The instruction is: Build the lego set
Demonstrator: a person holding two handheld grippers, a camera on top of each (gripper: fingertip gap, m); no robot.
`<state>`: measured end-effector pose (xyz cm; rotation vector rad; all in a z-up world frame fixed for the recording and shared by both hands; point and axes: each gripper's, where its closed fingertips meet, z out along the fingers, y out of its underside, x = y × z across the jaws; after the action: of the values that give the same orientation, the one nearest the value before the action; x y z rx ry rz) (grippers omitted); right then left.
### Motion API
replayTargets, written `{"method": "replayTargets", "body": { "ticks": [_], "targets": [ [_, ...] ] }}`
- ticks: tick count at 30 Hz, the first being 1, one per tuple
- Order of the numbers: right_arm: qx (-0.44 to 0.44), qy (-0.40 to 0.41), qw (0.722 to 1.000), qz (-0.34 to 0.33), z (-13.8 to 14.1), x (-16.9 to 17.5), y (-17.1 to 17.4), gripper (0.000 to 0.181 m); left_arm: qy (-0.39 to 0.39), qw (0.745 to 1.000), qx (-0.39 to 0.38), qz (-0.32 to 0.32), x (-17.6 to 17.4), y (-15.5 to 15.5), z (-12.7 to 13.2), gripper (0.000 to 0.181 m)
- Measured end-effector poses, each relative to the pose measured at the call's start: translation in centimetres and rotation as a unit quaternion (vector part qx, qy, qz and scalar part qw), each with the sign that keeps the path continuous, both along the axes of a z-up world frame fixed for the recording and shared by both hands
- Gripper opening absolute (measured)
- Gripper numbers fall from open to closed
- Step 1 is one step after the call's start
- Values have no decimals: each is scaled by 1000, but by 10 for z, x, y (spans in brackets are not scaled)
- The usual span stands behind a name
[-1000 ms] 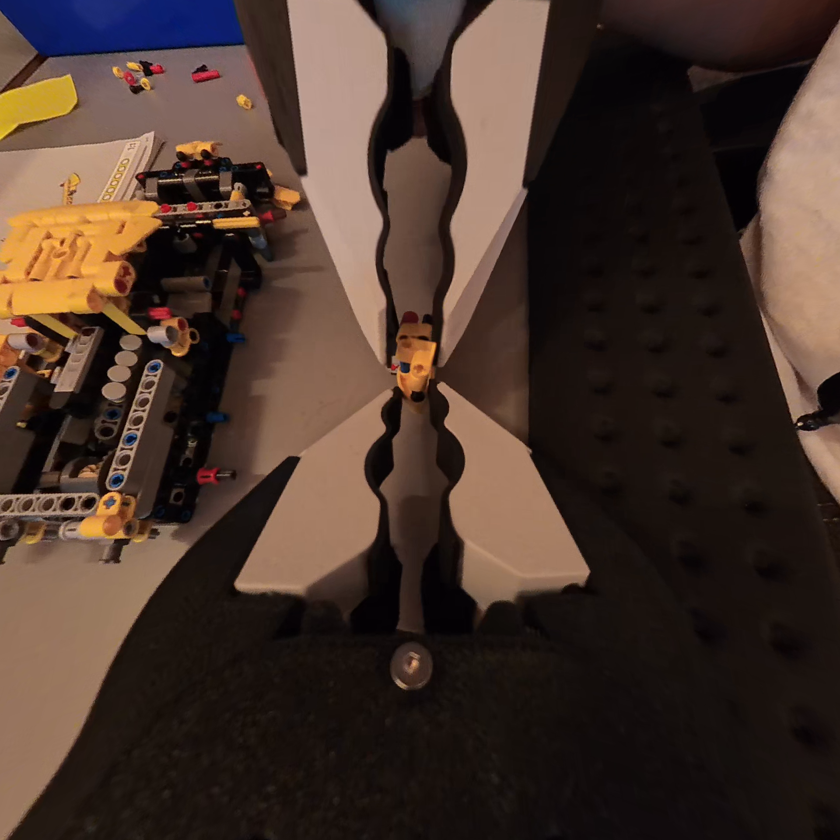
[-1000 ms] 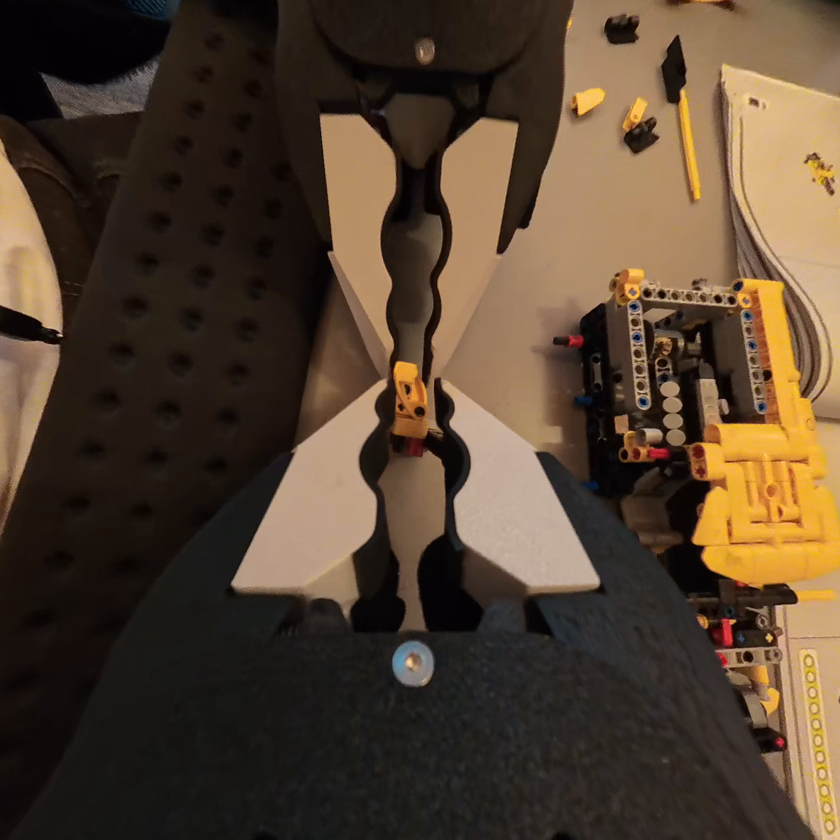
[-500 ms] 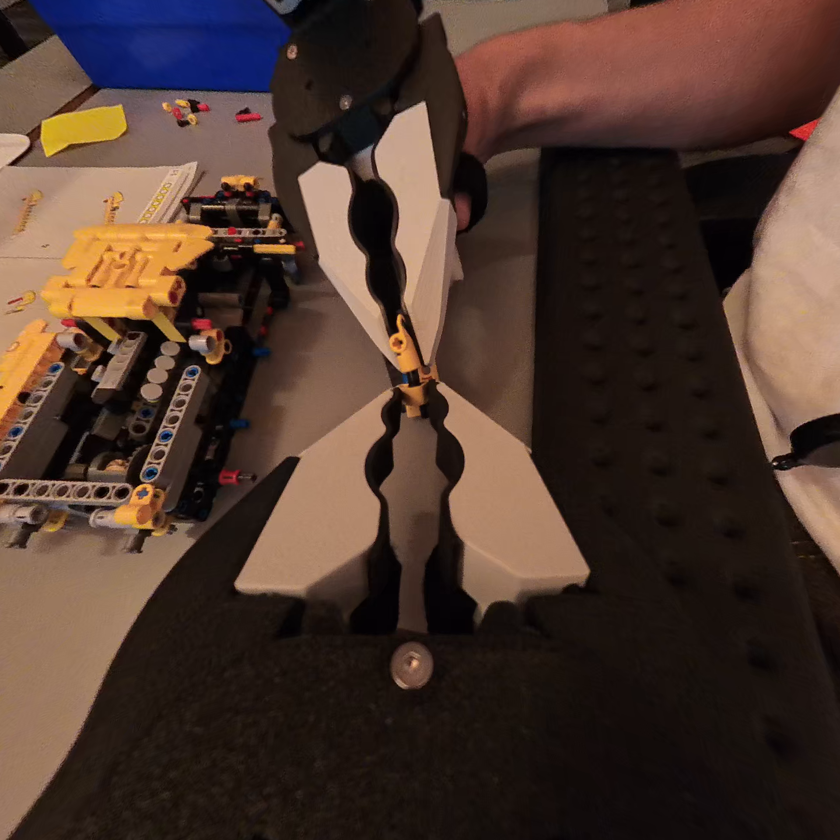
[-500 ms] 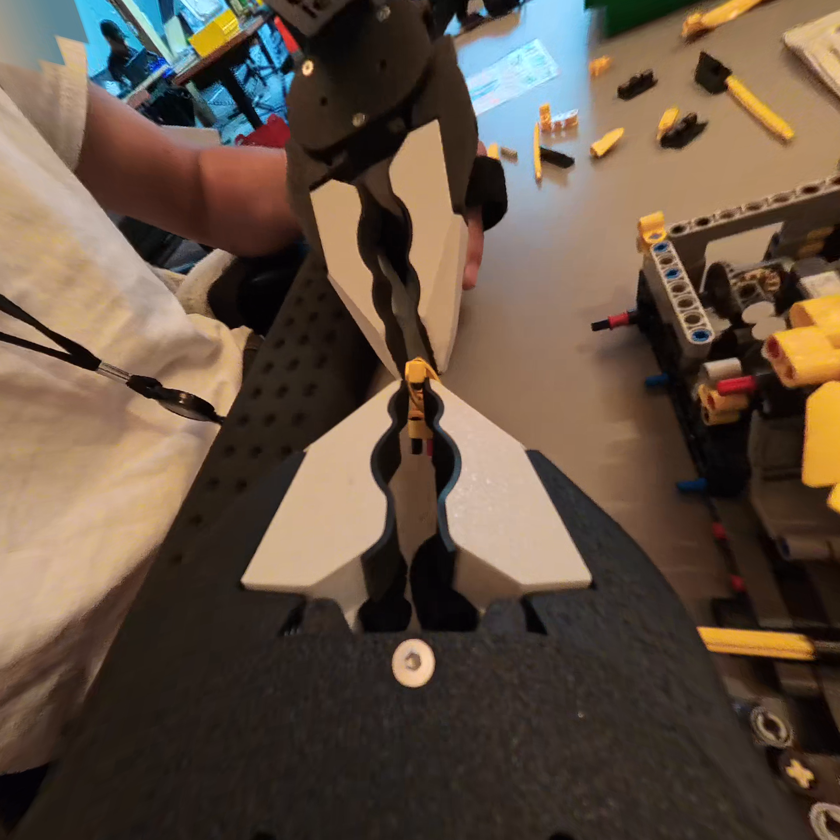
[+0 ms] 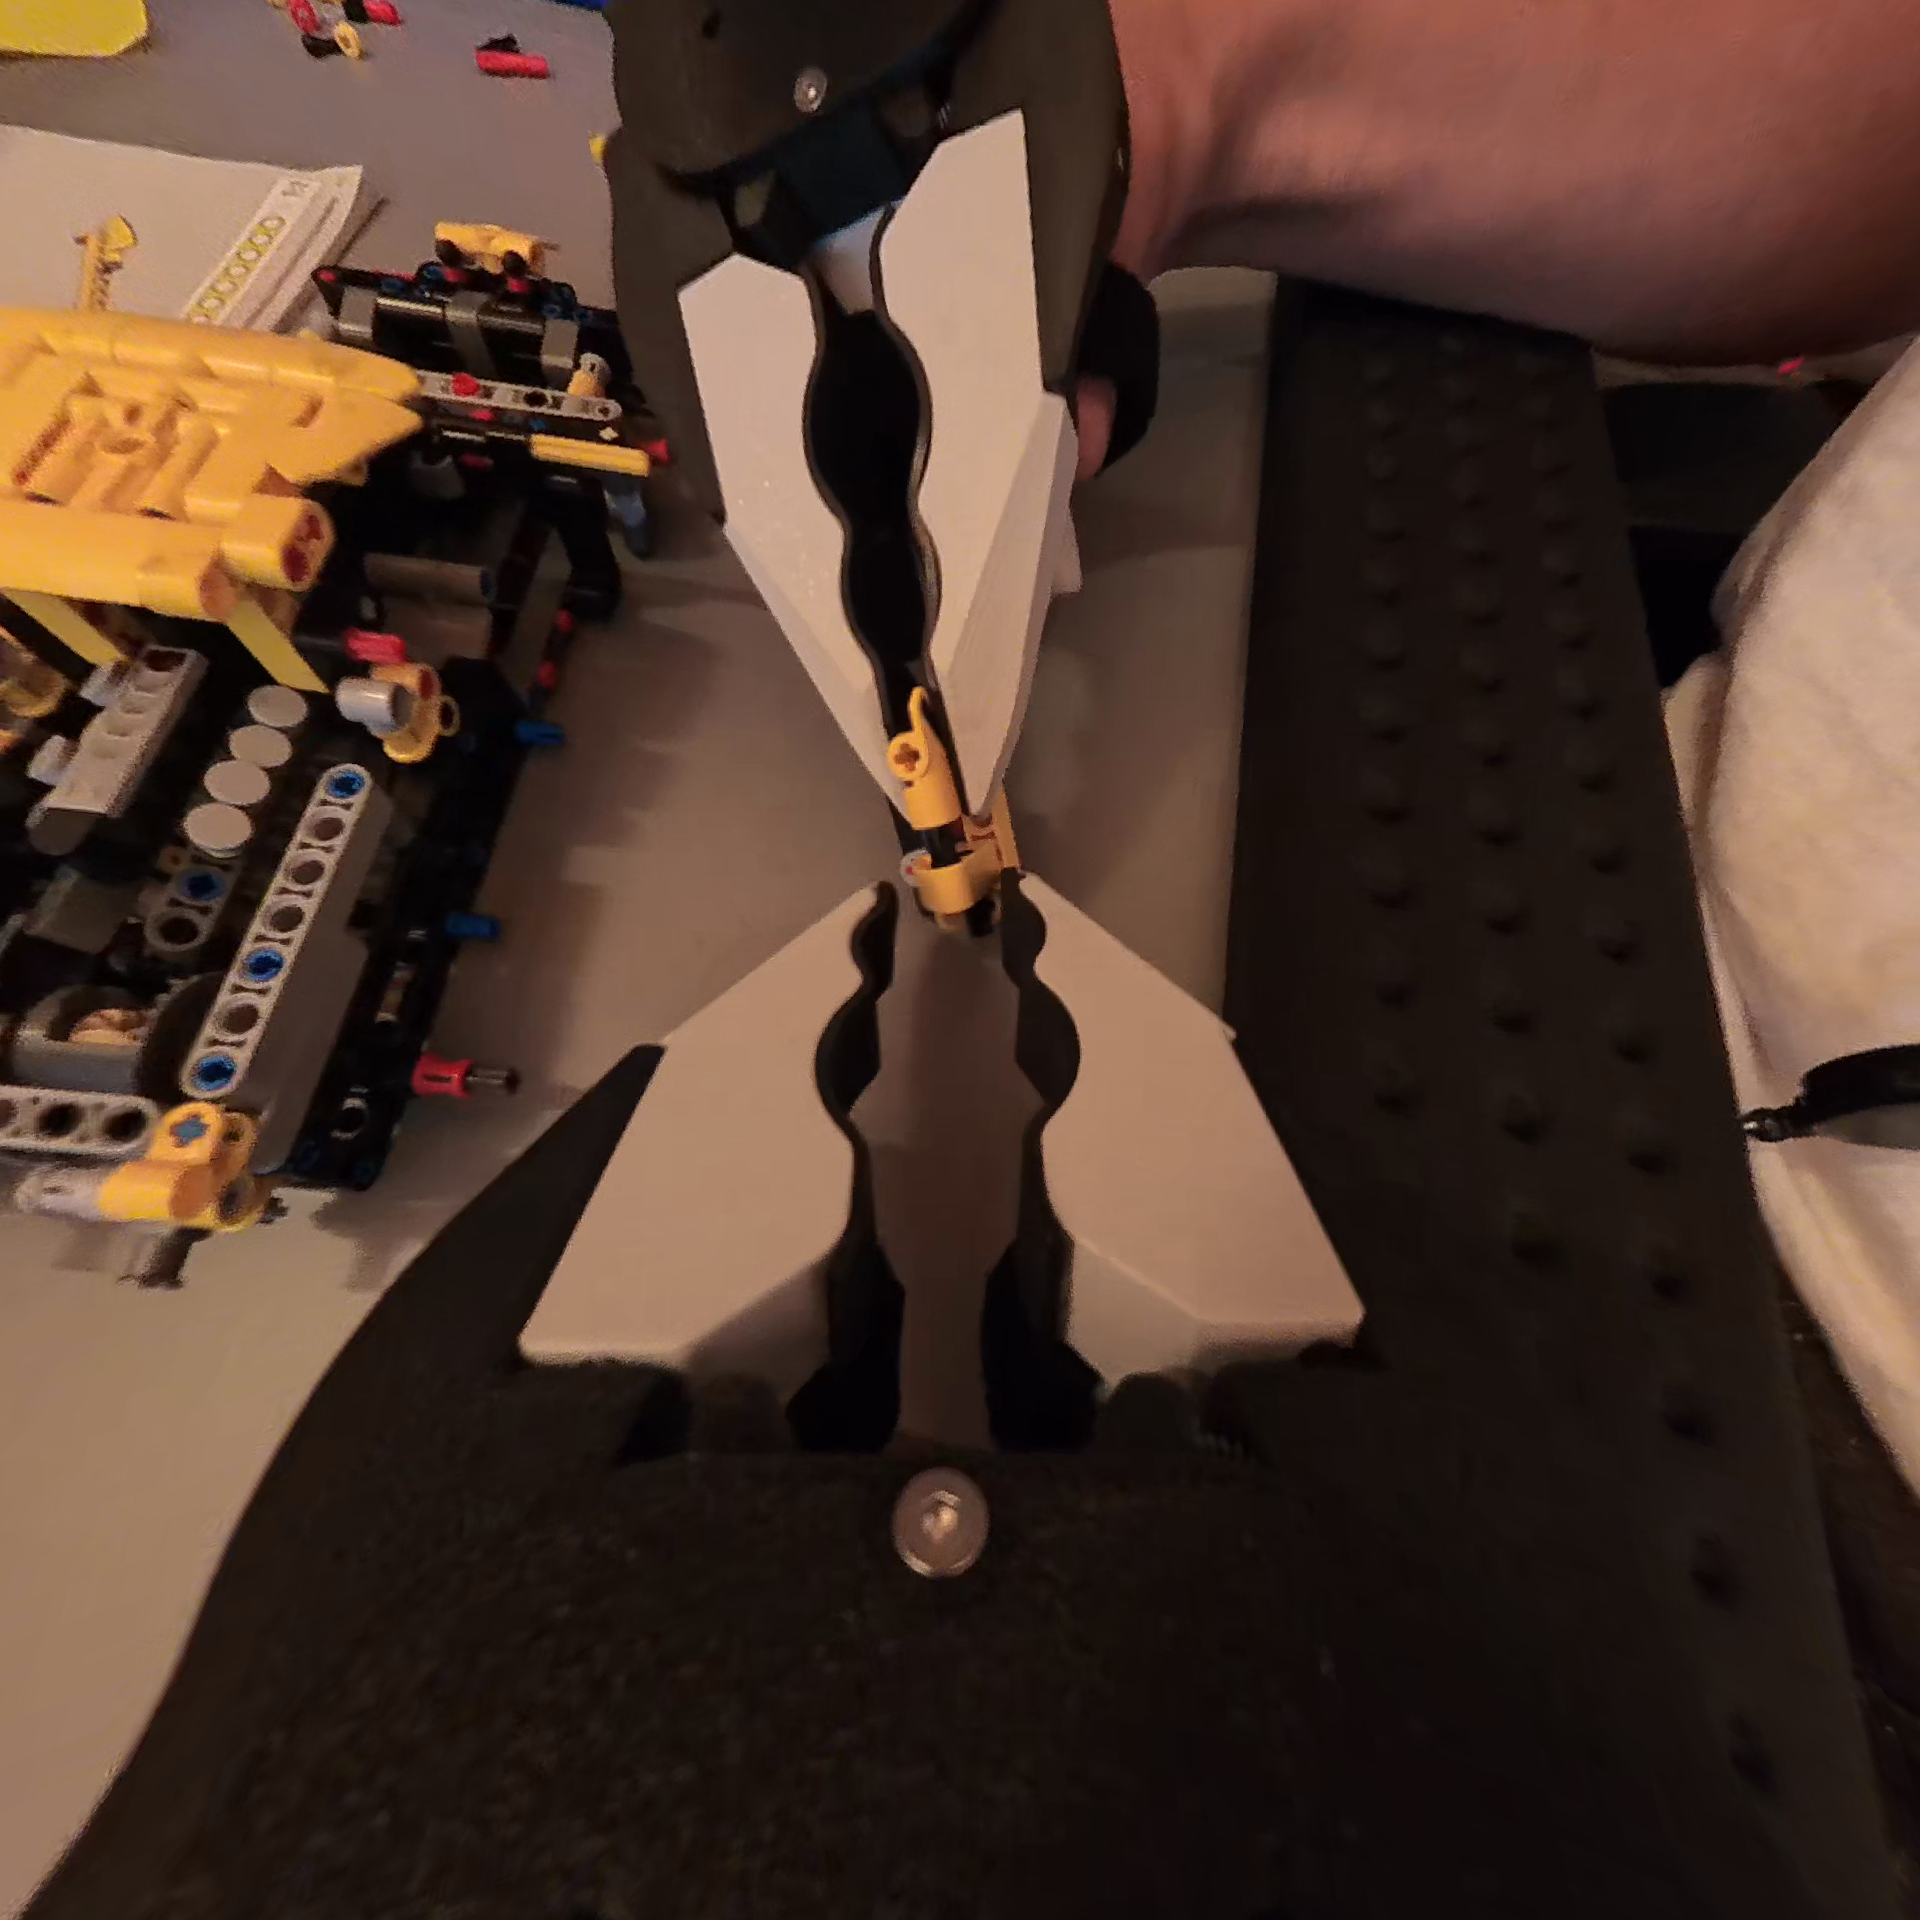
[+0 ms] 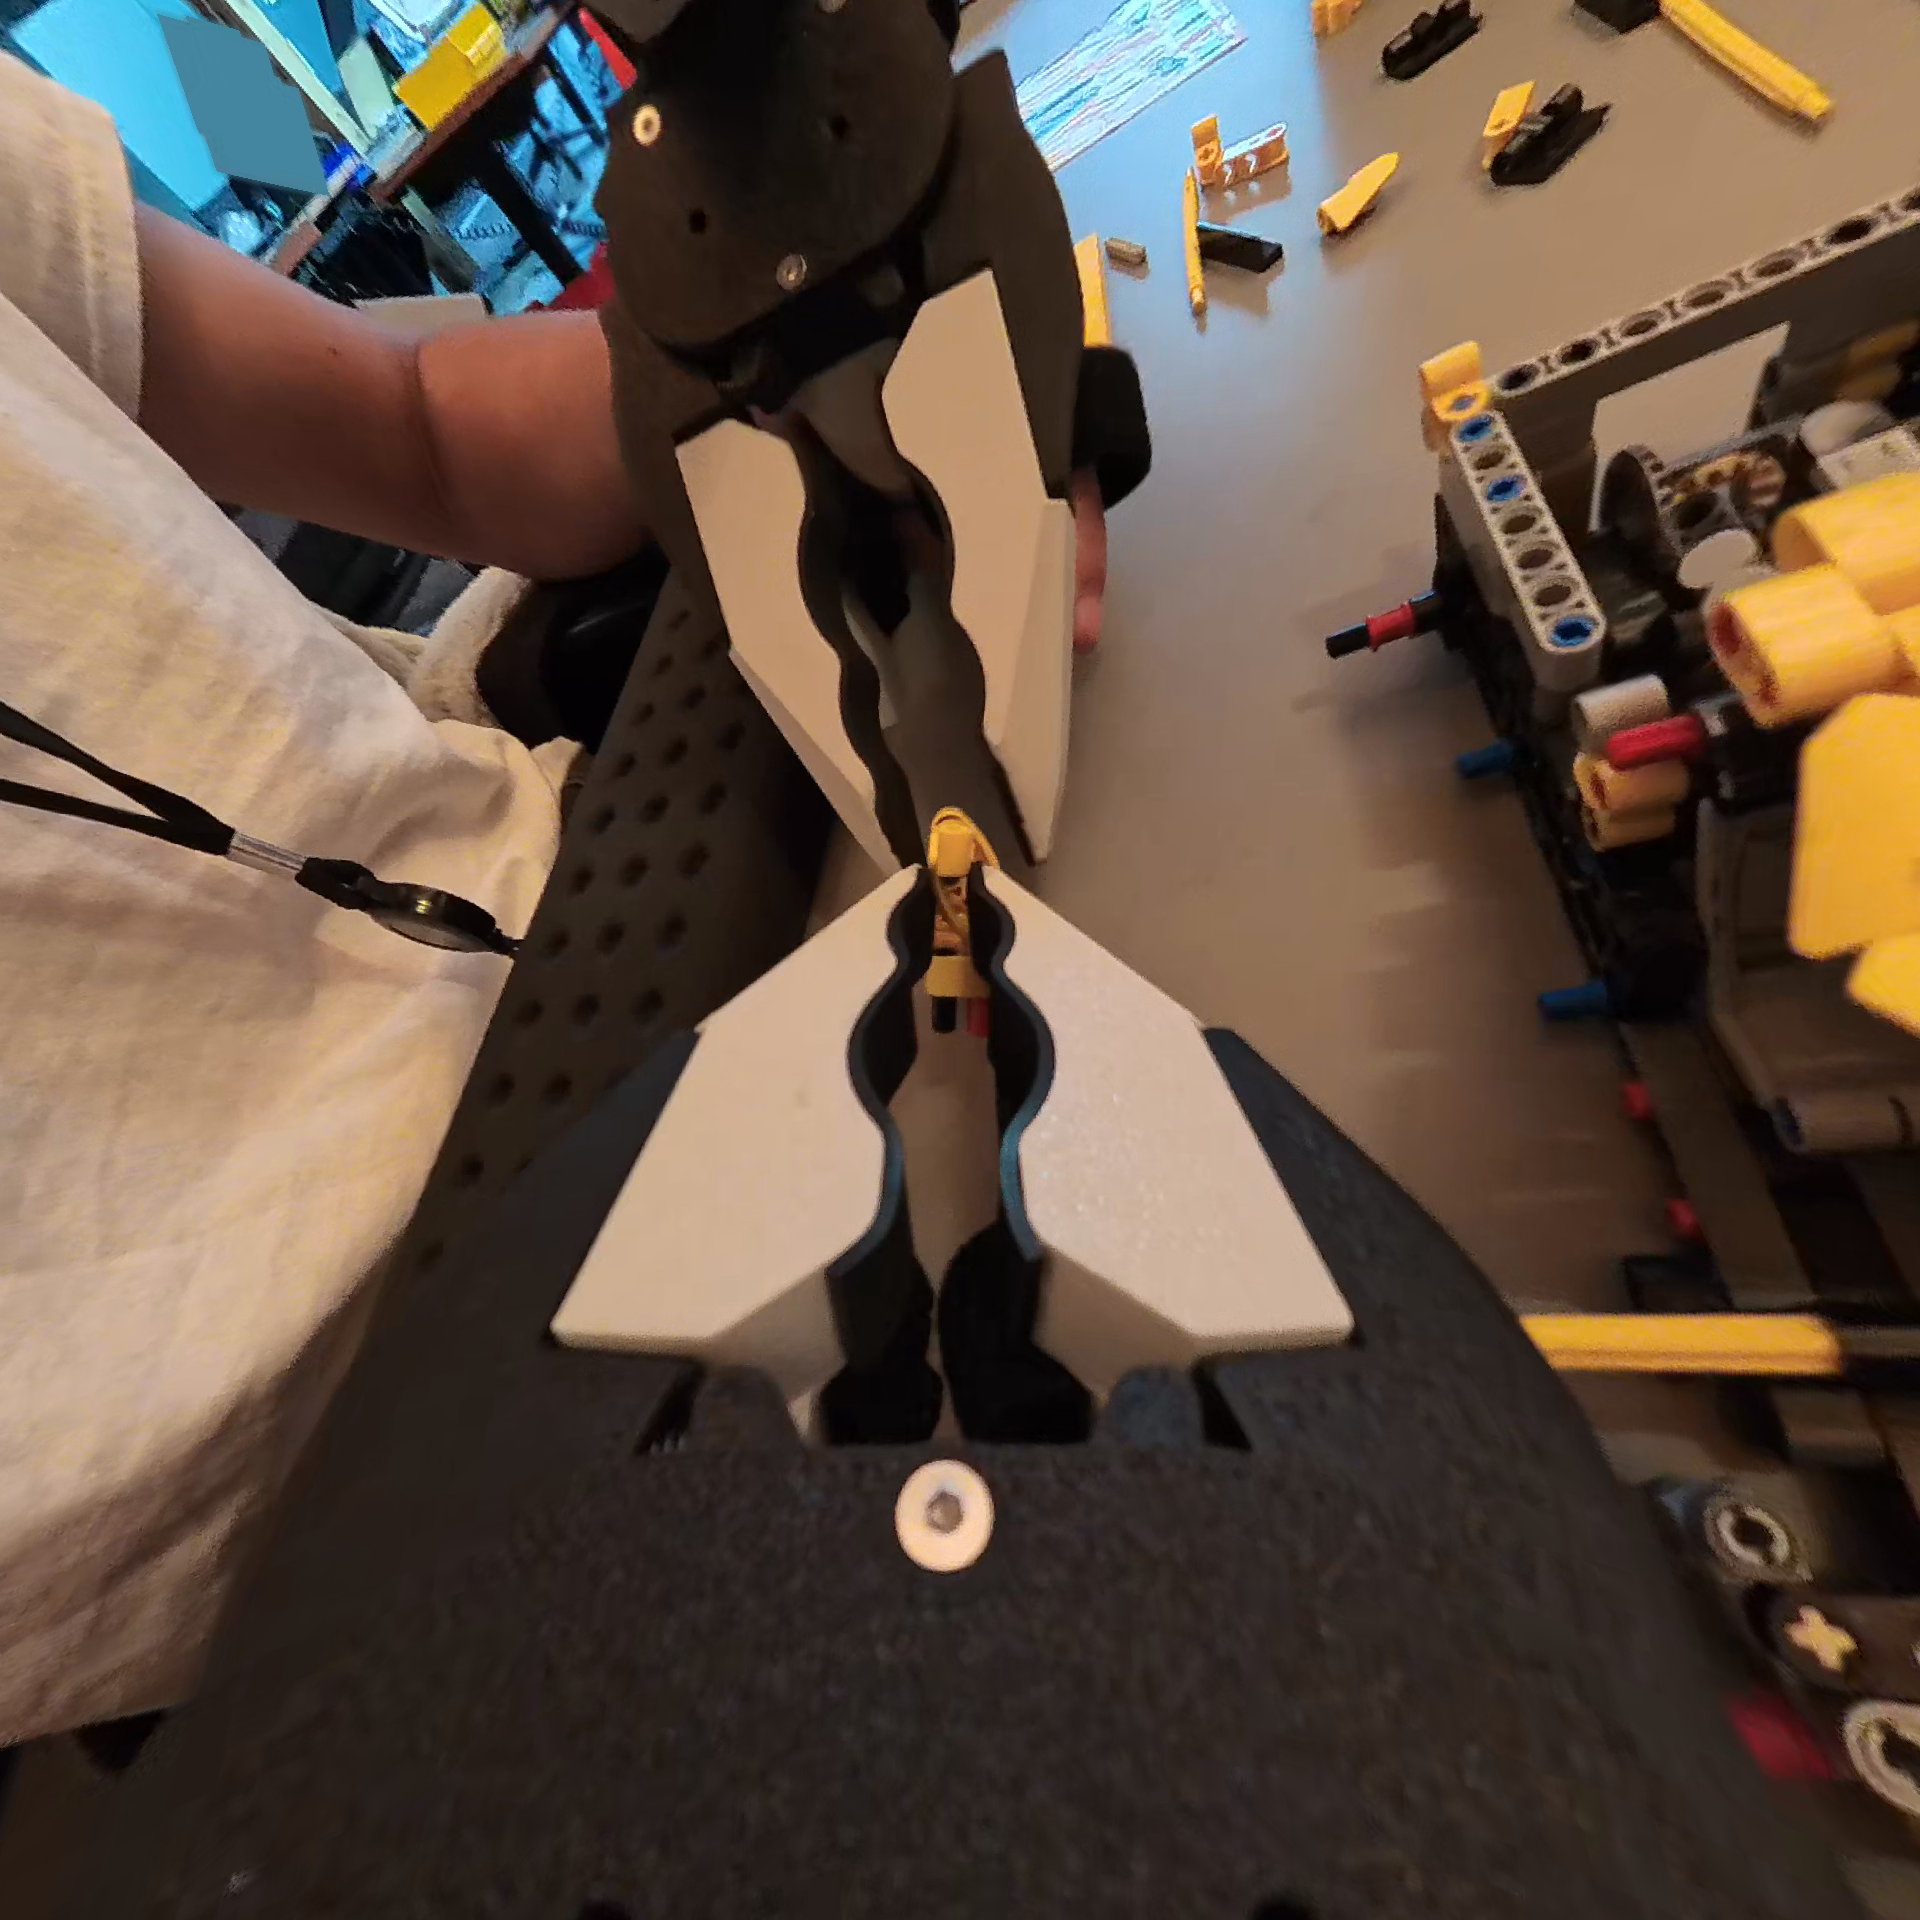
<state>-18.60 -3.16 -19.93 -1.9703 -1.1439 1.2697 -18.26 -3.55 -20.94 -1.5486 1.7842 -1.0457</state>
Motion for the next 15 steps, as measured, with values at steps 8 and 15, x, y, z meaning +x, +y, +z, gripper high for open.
{"method": "replayTargets", "body": {
  "ticks": [8,15],
  "targets": [
    [-23,56,998,6,18,0,-1,4,-30,1000,3,-1,1,-3,18,13],
    [76,-6,997,15,16,0,-1,4,-34,994,106,-4,2,0,16,12]
  ]
}}
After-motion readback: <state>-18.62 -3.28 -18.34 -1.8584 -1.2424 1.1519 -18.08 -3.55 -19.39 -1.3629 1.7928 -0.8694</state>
